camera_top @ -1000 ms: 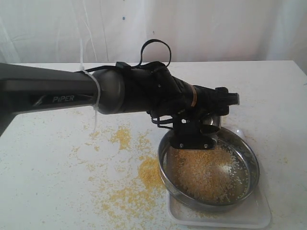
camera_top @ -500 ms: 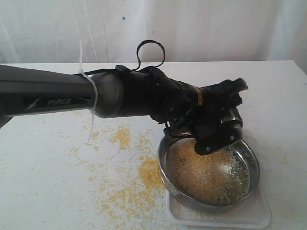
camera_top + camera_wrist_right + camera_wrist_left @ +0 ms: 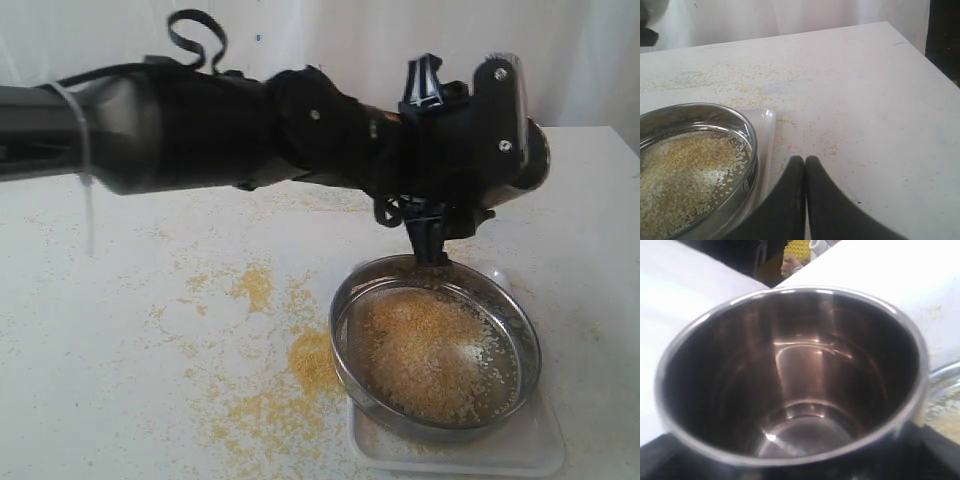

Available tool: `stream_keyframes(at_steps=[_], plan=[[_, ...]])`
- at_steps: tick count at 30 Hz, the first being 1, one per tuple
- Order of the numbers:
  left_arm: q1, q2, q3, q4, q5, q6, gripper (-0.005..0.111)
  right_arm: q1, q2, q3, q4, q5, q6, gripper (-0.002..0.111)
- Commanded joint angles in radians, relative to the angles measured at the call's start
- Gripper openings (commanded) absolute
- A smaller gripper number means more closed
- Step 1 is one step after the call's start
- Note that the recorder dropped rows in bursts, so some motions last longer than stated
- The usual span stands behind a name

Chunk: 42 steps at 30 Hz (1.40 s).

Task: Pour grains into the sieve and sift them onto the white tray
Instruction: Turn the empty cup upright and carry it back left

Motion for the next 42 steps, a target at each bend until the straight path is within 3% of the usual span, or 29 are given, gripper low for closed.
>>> stream_keyframes(at_steps=[1, 5, 10, 16, 21, 27, 33, 42], plan=[[0.04, -0.109, 0.17, -0.117, 0.032, -0.039, 0.0, 0.0, -0.004, 0.002, 0.0, -0.006, -0.004, 0.0], [0.067, -0.217, 0.403, -0.167, -0.049, -0.057, 0.0, 0.0, -0.004, 0.002, 0.0, -0.006, -0.004, 0.0], [0.108, -0.356, 0.683, -0.204, -0.307, -0.204, 0.0, 0.0, -0.004, 0.002, 0.0, -0.006, -0.004, 0.0], [0.206, -0.479, 0.998, -0.124, -0.659, -0.711, 0.0, 0.0, -0.004, 0.002, 0.0, -0.006, -0.004, 0.0], [0.327, -0.493, 1.18, 0.11, -0.746, -1.033, 0.0, 0.0, -0.004, 0.002, 0.0, -0.006, -0.004, 0.0], [0.428, -0.493, 1.262, 0.38, -0.758, -1.106, 0.0, 0.0, -0.004, 0.002, 0.0, -0.006, -0.004, 0.0], [0.435, -0.493, 1.262, 0.58, -0.716, -1.191, 0.0, 0.0, -0.004, 0.002, 0.0, -0.006, -0.004, 0.0], [0.435, -0.493, 1.262, 0.618, -0.863, -1.31, 0.0, 0.0, -0.004, 0.002, 0.0, -0.006, -0.004, 0.0]])
